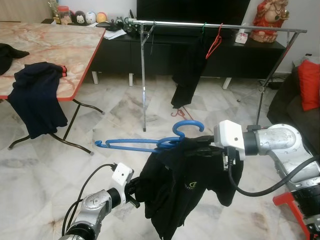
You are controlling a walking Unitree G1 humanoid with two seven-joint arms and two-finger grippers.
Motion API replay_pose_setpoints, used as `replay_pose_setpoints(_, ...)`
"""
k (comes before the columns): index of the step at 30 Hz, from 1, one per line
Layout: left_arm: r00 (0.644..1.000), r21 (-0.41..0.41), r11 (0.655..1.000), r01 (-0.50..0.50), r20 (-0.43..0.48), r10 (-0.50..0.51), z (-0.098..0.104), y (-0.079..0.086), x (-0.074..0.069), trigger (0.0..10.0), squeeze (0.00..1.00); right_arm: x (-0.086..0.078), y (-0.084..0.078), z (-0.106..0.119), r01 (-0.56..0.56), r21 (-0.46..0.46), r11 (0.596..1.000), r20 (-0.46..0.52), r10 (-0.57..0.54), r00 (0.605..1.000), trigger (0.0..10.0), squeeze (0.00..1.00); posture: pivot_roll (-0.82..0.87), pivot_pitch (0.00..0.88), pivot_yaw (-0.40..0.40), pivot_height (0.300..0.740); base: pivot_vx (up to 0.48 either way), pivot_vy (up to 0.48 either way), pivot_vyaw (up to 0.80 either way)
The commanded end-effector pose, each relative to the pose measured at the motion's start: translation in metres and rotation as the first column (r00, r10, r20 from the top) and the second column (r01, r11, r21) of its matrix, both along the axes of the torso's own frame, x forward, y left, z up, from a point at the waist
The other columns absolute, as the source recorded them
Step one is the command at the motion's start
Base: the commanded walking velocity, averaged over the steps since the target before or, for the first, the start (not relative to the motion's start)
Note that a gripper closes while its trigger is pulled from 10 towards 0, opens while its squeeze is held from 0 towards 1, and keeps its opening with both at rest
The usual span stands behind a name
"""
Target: Hang hanger
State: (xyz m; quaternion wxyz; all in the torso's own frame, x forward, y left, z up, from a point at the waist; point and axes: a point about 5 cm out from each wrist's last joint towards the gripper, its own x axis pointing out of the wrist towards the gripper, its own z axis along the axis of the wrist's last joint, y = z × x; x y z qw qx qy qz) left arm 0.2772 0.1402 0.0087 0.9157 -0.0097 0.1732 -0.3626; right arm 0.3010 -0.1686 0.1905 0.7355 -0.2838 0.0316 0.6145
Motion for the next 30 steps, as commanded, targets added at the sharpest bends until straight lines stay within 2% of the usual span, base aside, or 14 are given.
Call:
replay_pose_setpoints(1,1.000,0.003,1.000,0.012,0.013,-0.012,0.002,-0.001,0.001,0.0,0.00,0.003,-0.001,0.007,0.010,0.021,1.000,0.029,-0.011,1.000,0.0,0.00,-0.12,0.005,-0.086,0.740,0.000,0.000,0.00)
replay_pose_setpoints(16,1.000,0.009,1.000,0.018,0.004,-0.018,0.000,-0.004,-0.001,0.0,0.00,0.004,-0.001,0.008,0.015,0.030,0.999,0.037,-0.016,0.999,0.0,0.00,-0.12,0.009,-0.087,0.740,0.000,0.000,0.00)
replay_pose_setpoints(19,1.000,0.078,0.997,0.011,-0.019,-0.009,-0.006,-0.001,-0.003,0.0,0.00,0.005,-0.003,0.009,0.035,0.042,0.999,0.046,-0.037,0.998,0.0,0.00,-0.12,0.010,-0.088,0.740,0.000,0.000,0.00)
replay_pose_setpoints(20,1.000,0.159,0.987,-0.021,-0.020,0.024,-0.010,0.005,-0.003,0.0,0.00,0.005,-0.006,0.007,0.048,0.033,0.998,0.041,-0.049,0.998,0.0,0.00,-0.12,0.009,-0.088,0.740,0.000,0.000,0.00)
replay_pose_setpoints(21,0.995,0.240,0.966,-0.096,-0.017,0.103,-0.014,0.015,-0.002,0.0,0.00,0.002,-0.013,-0.001,0.048,-0.029,0.998,0.030,-0.047,0.998,0.0,0.00,-0.12,0.009,-0.088,0.740,0.000,0.000,0.00)
replay_pose_setpoints(23,0.992,0.261,0.958,-0.121,-0.014,0.129,-0.015,0.018,-0.001,0.0,0.00,0.001,-0.015,-0.003,0.046,-0.053,0.998,0.028,-0.045,0.999,0.0,0.00,-0.12,0.009,-0.088,0.740,0.000,0.000,0.00)
replay_pose_setpoints(24,0.978,0.312,0.930,-0.196,-0.004,0.208,-0.016,0.027,0.001,0.0,0.00,-0.002,-0.021,-0.009,0.050,-0.093,0.994,0.021,-0.048,0.999,0.0,0.00,-0.12,0.010,-0.087,0.740,0.000,0.000,0.00)
replay_pose_setpoints(25,0.978,0.312,0.930,-0.196,-0.004,0.208,-0.016,0.027,0.001,0.0,0.00,-0.002,-0.021,-0.009,0.050,-0.093,0.994,0.021,-0.048,0.999,0.0,0.00,-0.12,0.010,-0.087,0.740,0.000,0.000,0.00)
replay_pose_setpoints(26,0.963,0.343,0.904,-0.255,0.002,0.271,-0.017,0.035,0.001,0.4,0.00,-0.003,-0.027,-0.012,0.066,-0.106,0.992,0.010,-0.066,0.998,0.0,0.00,-0.12,0.010,-0.087,0.740,0.000,0.000,0.00)
replay_pose_setpoints(27,0.963,0.343,0.904,-0.255,0.002,0.271,-0.017,0.035,0.001,0.4,0.00,-0.003,-0.027,-0.012,0.066,-0.106,0.992,0.010,-0.066,0.998,0.0,0.00,-0.12,0.010,-0.087,0.740,0.000,0.000,0.00)
replay_pose_setpoints(28,0.951,0.377,0.881,-0.287,0.001,0.309,-0.019,0.041,0.001,8.5,0.00,-0.004,-0.032,-0.014,0.087,-0.112,0.990,0.006,-0.087,0.996,0.0,0.00,-0.12,0.010,-0.087,0.740,0.000,0.000,0.00)
replay_pose_setpoints(29,0.948,0.385,0.875,-0.293,0.001,0.317,-0.020,0.043,0.000,9.6,0.00,-0.004,-0.036,-0.015,0.098,-0.123,0.988,0.006,-0.098,0.995,0.0,0.00,-0.13,0.012,-0.084,0.740,0.000,0.000,0.00)
replay_pose_setpoints(30,0.948,0.388,0.873,-0.294,0.001,0.319,-0.020,0.044,0.000,9.6,0.00,-0.004,-0.037,-0.016,0.105,-0.130,0.986,0.006,-0.105,0.994,0.0,0.00,-0.13,0.012,-0.084,0.740,0.000,0.000,0.00)
